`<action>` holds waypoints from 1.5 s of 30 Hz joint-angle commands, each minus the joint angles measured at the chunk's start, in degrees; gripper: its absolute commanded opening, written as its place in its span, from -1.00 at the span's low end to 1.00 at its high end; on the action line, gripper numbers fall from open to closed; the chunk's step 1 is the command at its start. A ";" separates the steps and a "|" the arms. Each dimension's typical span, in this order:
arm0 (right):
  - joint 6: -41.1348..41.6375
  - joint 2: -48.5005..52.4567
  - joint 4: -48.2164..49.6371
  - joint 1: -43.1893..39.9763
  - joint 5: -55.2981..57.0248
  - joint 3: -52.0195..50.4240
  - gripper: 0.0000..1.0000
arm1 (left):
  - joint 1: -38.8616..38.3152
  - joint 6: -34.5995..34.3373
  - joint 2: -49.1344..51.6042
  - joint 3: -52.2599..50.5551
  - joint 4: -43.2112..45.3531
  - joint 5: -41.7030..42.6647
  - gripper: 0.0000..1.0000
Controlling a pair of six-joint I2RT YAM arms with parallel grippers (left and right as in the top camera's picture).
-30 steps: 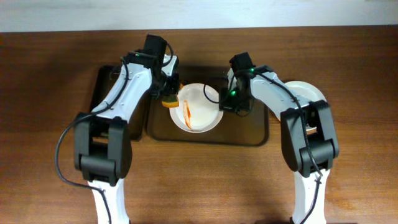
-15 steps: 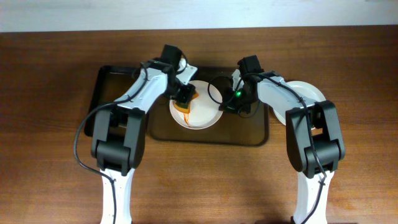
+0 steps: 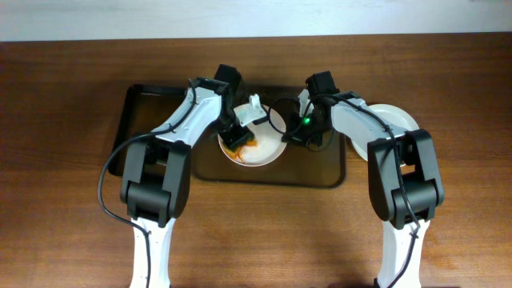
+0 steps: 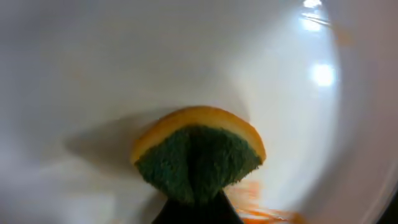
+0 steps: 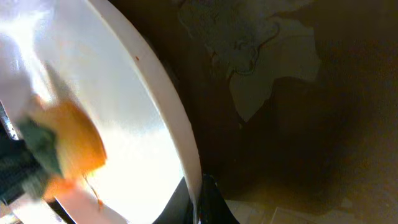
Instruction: Clean dirty plates on tray and stack at the side
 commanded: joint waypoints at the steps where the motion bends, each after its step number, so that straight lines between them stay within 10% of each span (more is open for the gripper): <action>1: -0.59 2.29 -0.26 0.33 3.19 -2.25 -0.91 | 1.46 2.01 3.78 -1.86 6.32 -12.31 -1.00; 7: -0.61 2.27 -0.24 0.33 3.37 -2.25 -0.91 | 1.46 2.01 4.50 -1.86 16.94 -18.53 -1.00; 20: -0.59 2.27 -0.07 0.33 3.37 -2.25 -0.91 | 0.87 14.64 4.50 -1.86 -13.40 8.48 -1.00; 45: -0.61 2.27 -0.04 0.33 3.37 -2.25 -0.92 | -0.68 20.02 4.48 14.43 -31.28 12.20 -1.00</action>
